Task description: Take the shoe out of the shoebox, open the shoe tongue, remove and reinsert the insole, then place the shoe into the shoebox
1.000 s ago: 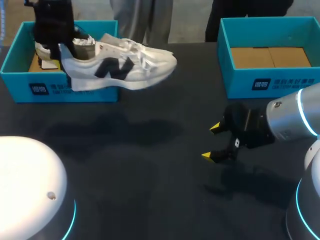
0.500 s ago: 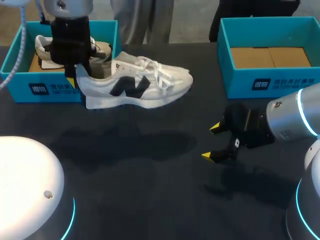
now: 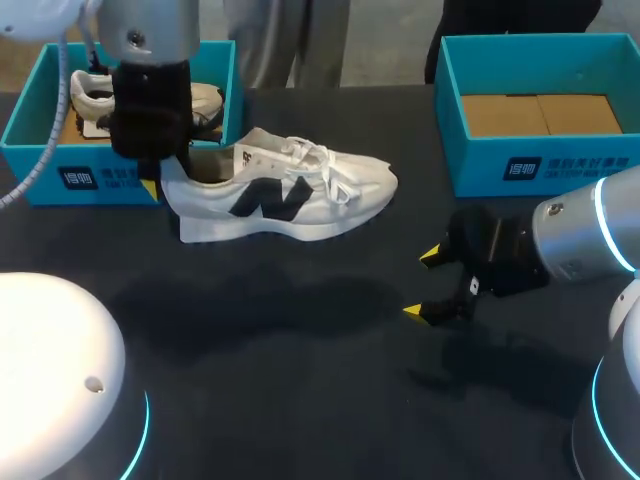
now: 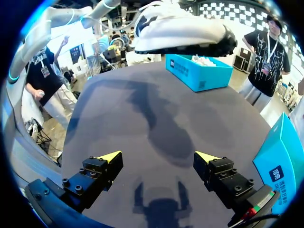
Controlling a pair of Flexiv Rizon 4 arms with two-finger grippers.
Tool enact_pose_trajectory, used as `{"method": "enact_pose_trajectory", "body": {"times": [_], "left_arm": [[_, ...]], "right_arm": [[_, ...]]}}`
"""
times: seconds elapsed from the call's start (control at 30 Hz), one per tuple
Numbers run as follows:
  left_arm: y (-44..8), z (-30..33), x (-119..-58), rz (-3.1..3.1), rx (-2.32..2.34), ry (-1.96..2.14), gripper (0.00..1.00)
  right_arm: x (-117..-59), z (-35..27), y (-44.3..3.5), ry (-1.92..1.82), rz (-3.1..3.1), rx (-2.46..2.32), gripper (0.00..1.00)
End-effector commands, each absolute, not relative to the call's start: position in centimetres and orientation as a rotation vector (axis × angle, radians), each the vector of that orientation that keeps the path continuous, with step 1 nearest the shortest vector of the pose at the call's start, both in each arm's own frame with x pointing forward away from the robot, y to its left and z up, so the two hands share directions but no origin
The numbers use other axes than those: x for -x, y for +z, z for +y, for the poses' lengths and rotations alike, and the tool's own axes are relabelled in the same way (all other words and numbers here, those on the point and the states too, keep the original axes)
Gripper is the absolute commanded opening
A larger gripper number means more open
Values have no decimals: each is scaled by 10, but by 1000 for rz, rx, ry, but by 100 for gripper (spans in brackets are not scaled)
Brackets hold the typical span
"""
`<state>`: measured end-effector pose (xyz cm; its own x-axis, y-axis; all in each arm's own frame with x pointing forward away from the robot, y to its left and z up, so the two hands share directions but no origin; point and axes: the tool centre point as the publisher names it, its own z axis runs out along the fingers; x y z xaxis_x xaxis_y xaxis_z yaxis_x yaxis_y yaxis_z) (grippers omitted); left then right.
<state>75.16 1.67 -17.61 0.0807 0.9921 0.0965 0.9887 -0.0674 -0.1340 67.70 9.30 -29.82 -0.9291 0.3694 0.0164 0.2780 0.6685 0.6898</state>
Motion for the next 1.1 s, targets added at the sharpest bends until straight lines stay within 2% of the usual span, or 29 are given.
{"method": "enact_pose_trajectory", "body": {"times": [0.03, 1.1], "left_arm": [[-186, 15, -738, -2043, 2198, 3, 0], [-227, -3, -738, -2028, 2141, -42, 0]], "right_arm": [[-676, 94, -298, 1104, 2753, -539, 100], [-676, 94, -298, 1104, 2753, -539, 100]]}}
